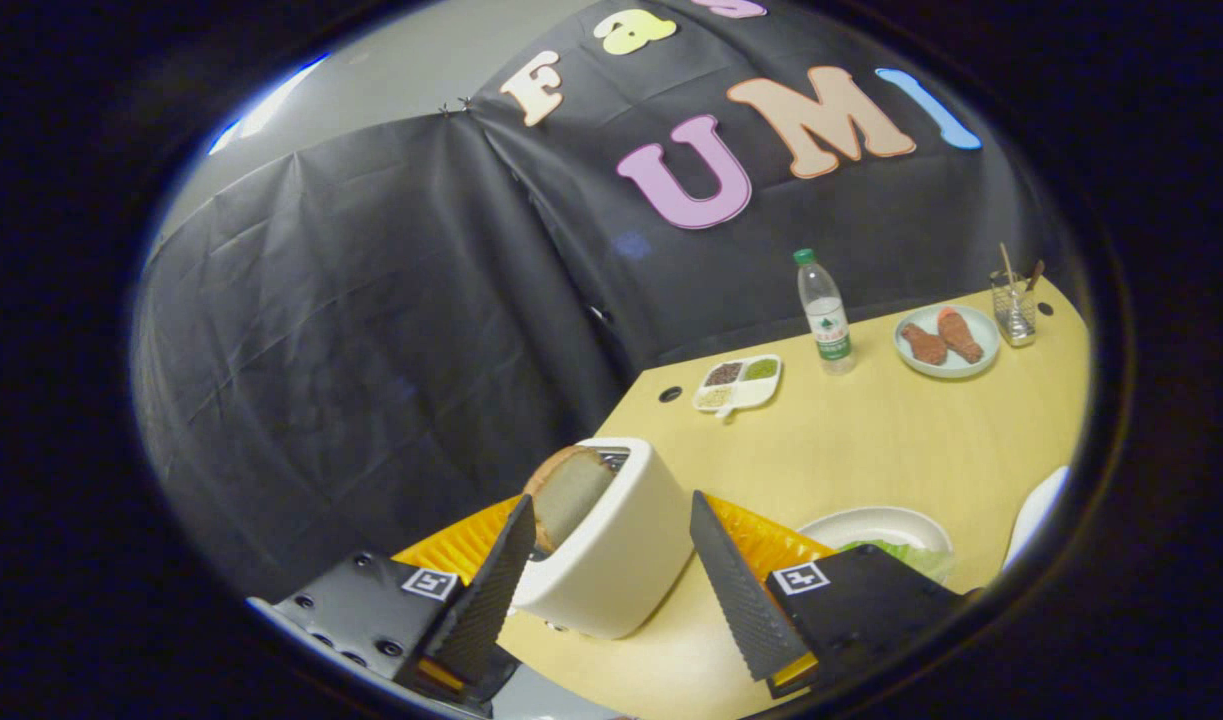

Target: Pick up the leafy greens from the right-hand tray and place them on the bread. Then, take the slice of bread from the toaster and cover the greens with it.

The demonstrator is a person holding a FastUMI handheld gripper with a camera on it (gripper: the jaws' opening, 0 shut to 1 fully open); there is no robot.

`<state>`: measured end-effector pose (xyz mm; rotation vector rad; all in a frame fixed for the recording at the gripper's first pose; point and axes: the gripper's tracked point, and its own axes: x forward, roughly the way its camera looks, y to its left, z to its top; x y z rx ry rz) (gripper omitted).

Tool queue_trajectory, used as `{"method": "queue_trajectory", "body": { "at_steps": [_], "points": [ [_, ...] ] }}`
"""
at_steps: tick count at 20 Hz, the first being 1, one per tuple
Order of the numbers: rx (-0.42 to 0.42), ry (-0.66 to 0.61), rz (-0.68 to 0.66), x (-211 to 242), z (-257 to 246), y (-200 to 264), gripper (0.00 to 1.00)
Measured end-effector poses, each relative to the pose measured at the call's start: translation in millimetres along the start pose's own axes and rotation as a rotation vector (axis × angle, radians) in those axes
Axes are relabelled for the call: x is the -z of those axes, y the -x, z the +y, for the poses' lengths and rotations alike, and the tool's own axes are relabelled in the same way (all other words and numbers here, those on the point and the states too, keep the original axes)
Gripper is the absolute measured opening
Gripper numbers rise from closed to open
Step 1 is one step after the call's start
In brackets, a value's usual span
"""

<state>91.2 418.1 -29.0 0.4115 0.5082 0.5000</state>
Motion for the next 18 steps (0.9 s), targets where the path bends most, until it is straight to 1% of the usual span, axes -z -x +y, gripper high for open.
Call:
{"method": "queue_trajectory", "body": {
  "at_steps": [3, 6, 8, 10, 14, 18],
  "points": [
    [-0.030, 0.003, 0.008, 4, 26, -18, 0.97],
    [-0.025, 0.042, 0.016, 12, 43, -42, 0.97],
    [-0.032, 0.047, 0.039, 24, 54, -54, 0.97],
    [-0.031, 0.035, 0.066, 35, 60, -65, 0.96],
    [0.008, 0.052, 0.077, 45, 54, -84, 0.93],
    [0.036, 0.069, 0.068, 46, 51, -88, 0.67]
  ]
}}
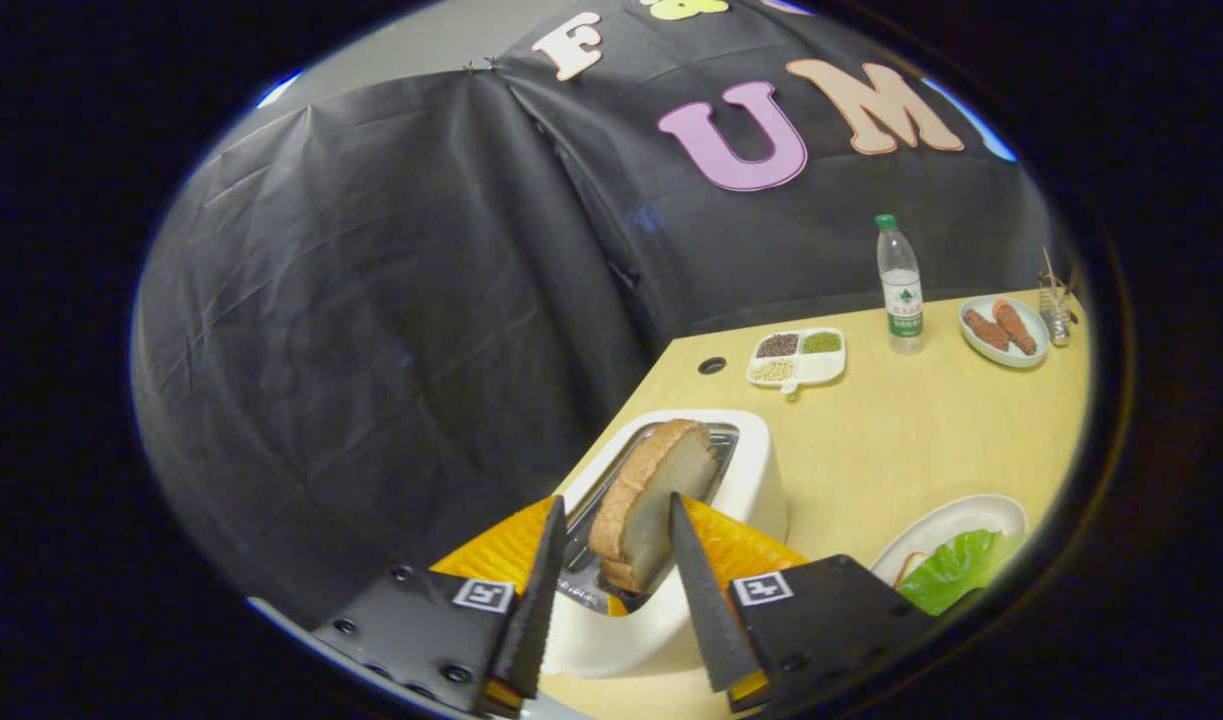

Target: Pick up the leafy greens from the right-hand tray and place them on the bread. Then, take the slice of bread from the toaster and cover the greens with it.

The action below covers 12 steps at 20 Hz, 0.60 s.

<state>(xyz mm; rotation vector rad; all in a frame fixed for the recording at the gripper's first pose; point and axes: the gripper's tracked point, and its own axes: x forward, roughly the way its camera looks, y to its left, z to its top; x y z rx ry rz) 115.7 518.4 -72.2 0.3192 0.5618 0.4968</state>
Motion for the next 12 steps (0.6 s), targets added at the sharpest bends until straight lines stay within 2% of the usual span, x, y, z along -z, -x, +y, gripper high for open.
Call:
{"method": "queue_trajectory", "body": {
  "at_steps": [4, 5, 7, 12],
  "points": [
    [0.031, 0.028, 0.010, 3, -7, 0, 0.41],
    [0.039, 0.030, -0.002, -2, -10, 6, 0.41],
    [0.057, 0.039, -0.008, 0, -12, 3, 0.22],
    [0.049, 0.042, -0.021, -2, -10, 6, 0.12]
  ]
}}
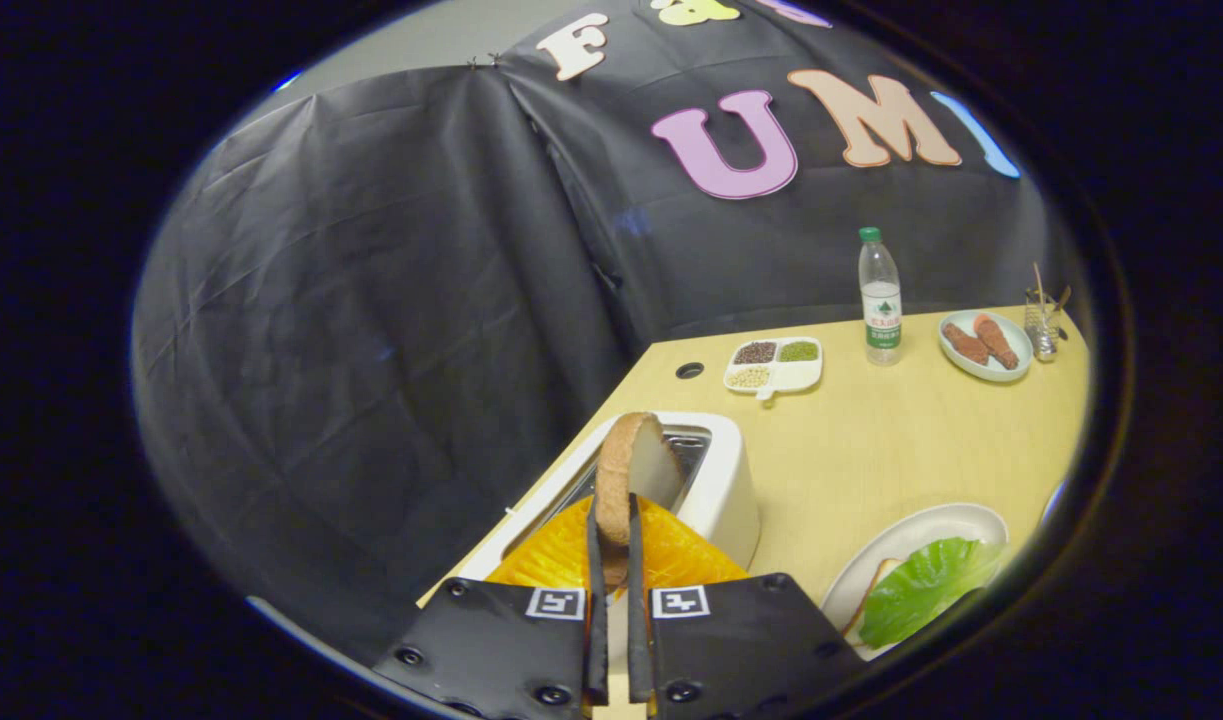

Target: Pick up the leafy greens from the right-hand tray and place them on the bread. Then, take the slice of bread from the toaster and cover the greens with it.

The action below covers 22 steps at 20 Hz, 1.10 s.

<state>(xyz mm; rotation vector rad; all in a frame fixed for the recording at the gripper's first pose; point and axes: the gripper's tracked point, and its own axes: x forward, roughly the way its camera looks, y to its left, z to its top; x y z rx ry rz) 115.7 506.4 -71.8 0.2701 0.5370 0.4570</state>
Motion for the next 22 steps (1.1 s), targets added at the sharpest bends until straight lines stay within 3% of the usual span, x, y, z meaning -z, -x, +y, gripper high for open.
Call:
{"method": "queue_trajectory", "body": {
  "at_steps": [13, 18, 22],
  "points": [
    [-0.107, -0.074, -0.200, -63, 12, 61, 0.10],
    [-0.111, -0.117, -0.258, -71, -15, 99, 0.10],
    [-0.028, -0.150, -0.311, -64, -74, 131, 0.10]
  ]
}}
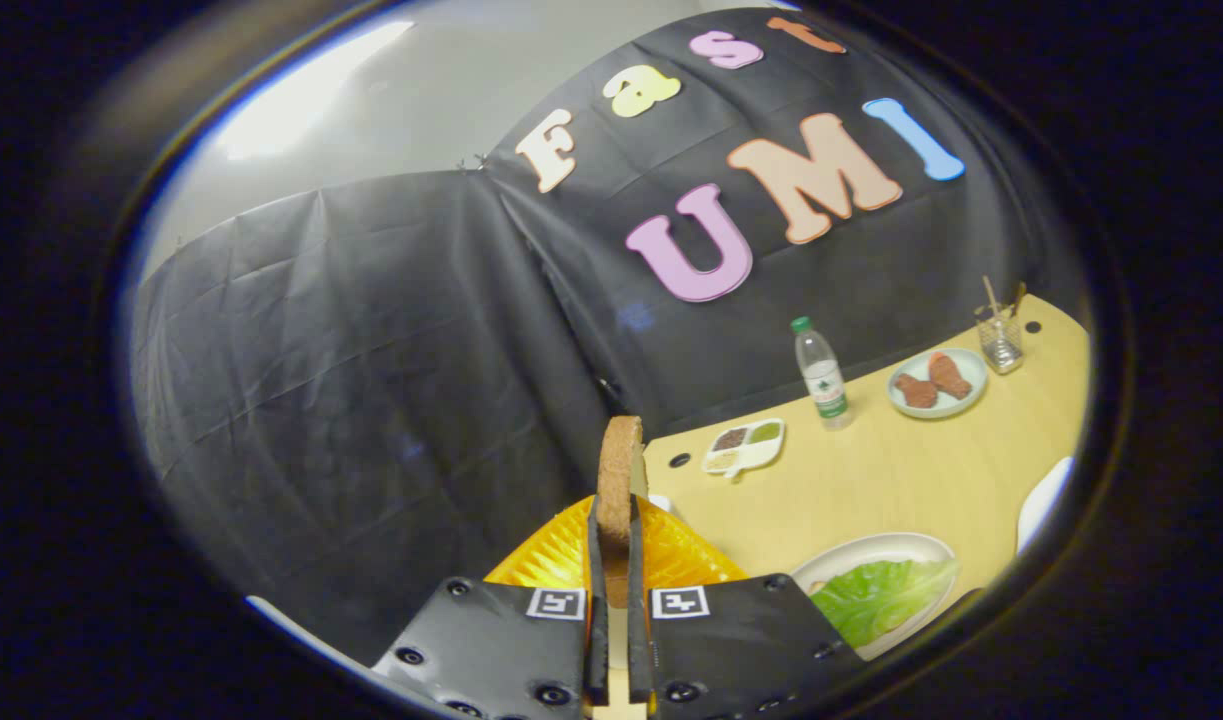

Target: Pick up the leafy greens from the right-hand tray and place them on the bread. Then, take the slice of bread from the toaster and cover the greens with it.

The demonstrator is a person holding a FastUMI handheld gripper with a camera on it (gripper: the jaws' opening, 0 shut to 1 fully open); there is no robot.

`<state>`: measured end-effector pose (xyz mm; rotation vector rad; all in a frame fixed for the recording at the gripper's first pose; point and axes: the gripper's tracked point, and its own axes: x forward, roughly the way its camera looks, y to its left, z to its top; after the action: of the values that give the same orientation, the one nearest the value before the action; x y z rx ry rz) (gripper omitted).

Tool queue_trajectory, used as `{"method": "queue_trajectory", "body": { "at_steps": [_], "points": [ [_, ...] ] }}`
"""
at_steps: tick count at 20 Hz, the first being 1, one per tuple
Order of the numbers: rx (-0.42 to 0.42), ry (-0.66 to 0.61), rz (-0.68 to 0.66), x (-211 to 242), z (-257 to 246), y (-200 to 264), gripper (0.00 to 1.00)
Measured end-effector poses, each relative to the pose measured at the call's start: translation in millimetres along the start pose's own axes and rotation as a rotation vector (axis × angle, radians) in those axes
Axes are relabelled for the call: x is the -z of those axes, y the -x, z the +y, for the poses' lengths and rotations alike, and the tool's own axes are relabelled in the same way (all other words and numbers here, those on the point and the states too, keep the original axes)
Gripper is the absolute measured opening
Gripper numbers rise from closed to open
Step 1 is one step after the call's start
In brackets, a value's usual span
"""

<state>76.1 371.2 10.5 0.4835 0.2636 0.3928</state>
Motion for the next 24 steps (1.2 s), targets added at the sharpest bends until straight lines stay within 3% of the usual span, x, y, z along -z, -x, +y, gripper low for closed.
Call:
{"method": "queue_trajectory", "body": {
  "at_steps": [3, 7, 13, 18, 21, 24],
  "points": [
    [0.058, -0.044, -0.008, 6, -44, 20, 0.10],
    [0.075, -0.155, 0.023, 30, -88, 38, 0.10],
    [0.135, -0.251, 0.083, 74, -142, 35, 0.10],
    [0.200, -0.223, 0.135, 101, -168, 27, 0.10],
    [0.302, -0.156, 0.152, 110, -194, 33, 0.10],
    [0.350, -0.099, 0.189, 120, -205, 38, 0.10]
  ]
}}
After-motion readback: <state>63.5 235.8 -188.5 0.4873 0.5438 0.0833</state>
